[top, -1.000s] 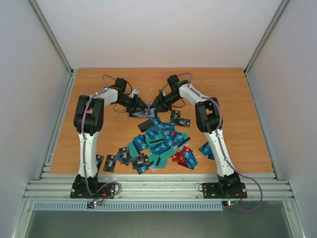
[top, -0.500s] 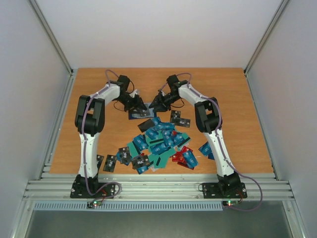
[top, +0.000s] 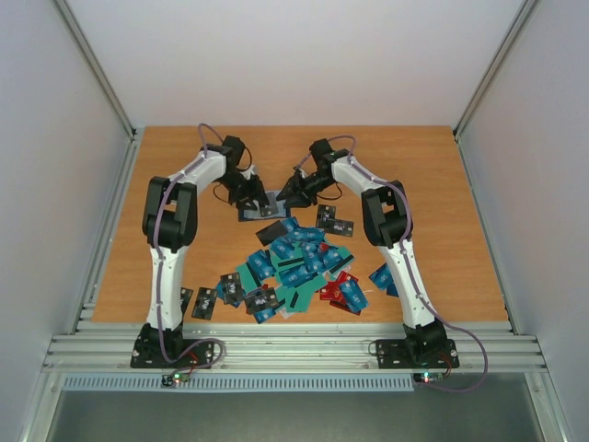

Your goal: Put the credit cards into the card holder

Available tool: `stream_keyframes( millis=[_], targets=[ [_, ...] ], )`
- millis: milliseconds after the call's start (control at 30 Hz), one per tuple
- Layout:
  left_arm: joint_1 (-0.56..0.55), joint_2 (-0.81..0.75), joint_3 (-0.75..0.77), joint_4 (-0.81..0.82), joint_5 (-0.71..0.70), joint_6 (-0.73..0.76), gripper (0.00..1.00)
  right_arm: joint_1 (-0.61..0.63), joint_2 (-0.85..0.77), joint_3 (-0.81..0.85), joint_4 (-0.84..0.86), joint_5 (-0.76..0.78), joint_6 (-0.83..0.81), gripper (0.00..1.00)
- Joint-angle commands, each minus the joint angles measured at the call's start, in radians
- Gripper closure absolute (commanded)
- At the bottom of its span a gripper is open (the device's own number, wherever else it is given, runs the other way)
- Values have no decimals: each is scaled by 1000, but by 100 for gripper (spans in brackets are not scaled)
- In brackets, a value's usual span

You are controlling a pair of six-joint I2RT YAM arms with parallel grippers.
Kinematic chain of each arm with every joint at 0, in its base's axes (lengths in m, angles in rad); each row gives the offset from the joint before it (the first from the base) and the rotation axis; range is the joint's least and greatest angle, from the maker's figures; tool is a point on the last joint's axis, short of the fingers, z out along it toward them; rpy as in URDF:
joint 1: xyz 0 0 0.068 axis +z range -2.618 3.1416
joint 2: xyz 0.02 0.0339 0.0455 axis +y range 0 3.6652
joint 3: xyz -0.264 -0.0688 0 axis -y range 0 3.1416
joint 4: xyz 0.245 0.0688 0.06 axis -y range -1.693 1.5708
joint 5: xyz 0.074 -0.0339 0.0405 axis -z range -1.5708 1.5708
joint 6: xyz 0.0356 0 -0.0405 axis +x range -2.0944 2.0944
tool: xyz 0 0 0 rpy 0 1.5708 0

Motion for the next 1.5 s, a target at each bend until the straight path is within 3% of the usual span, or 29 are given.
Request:
stream_keyframes(
  millis=[0, 433, 1467],
  targets=[
    [-22, 47, 37, -24, -19, -8, 54, 2, 50, 1, 17, 56, 8, 62],
    [-57, 83, 105, -21, -25, -10, 60, 2, 53, 1, 21, 54, 10, 62],
    [-144, 118, 206, -21, -115, 207, 63, 2, 72, 2, 17, 44, 7, 62]
  ],
)
